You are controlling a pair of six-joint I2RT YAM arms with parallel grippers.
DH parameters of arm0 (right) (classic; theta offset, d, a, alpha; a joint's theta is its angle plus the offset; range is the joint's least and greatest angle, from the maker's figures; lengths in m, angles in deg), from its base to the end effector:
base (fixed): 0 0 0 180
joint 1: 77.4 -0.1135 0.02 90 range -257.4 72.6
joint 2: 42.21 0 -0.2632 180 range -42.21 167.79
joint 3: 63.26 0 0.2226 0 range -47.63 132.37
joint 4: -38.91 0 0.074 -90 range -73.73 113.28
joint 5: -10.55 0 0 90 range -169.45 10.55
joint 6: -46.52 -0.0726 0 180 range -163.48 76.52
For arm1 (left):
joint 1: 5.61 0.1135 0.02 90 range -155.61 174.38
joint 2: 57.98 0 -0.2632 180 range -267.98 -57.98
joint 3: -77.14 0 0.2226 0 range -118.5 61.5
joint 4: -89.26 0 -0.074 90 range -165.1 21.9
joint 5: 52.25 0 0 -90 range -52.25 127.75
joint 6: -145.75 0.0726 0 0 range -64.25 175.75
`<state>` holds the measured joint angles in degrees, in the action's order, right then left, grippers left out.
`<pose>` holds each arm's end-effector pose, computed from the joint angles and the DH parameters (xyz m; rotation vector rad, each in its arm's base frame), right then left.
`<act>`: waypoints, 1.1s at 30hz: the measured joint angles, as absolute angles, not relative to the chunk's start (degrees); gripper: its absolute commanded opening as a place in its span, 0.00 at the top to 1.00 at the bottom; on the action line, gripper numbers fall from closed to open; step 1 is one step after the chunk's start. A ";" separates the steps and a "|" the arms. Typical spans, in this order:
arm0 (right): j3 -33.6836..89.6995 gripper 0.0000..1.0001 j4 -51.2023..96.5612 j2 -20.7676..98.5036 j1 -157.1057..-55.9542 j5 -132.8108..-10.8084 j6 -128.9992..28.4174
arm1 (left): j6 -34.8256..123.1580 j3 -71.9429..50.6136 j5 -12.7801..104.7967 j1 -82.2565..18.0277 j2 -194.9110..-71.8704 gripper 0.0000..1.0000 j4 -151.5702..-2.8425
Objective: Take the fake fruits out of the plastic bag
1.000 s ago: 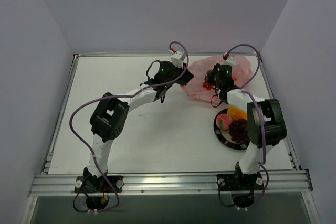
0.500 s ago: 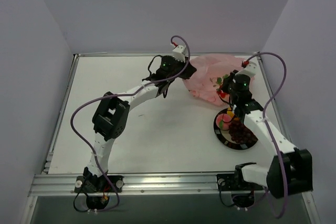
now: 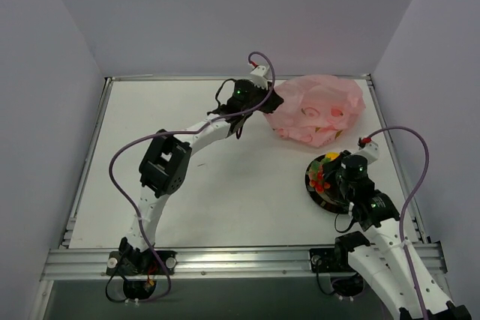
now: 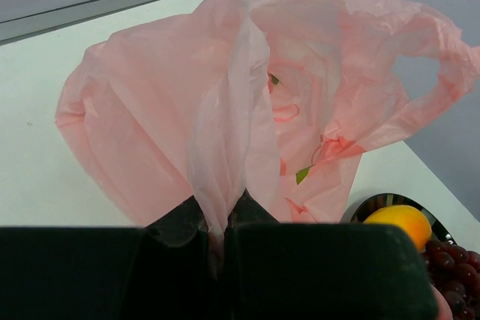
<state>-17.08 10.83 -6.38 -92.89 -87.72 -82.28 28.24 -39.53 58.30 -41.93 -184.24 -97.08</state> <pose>0.1613 0.0339 0.2632 0.4838 1.8471 0.5125 0.4175 -0.3385 0.2806 0.4273 1.6981 -1.1276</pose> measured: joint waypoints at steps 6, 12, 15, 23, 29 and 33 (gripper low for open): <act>-18.17 1.00 4.84 -7.60 -93.30 -91.66 -89.85 | 28.15 -39.53 58.59 -42.02 -184.28 0.98 -97.21; -21.39 1.00 2.08 -7.21 -93.63 -94.81 -96.36 | 27.80 -39.51 58.96 -42.02 -184.28 0.98 -98.13; -21.96 0.96 0.77 -6.88 -93.63 -97.23 -99.03 | 27.36 -39.51 59.16 -42.02 -184.28 0.98 -98.94; -21.93 0.48 0.86 -1.79 -94.35 -102.21 -101.43 | 26.67 -38.98 59.96 -42.02 -184.28 0.98 -100.80; -21.91 0.46 0.97 0.46 -94.37 -103.07 -100.47 | 26.34 -38.11 60.42 -42.02 -184.31 0.98 -101.63; -21.54 0.43 0.93 -2.38 -94.40 -103.13 -99.73 | 26.32 -38.09 60.49 -42.02 -184.31 0.97 -101.82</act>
<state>-21.54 0.93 -2.38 -94.40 -103.13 -99.73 26.32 -38.09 60.49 -42.02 -184.31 -101.82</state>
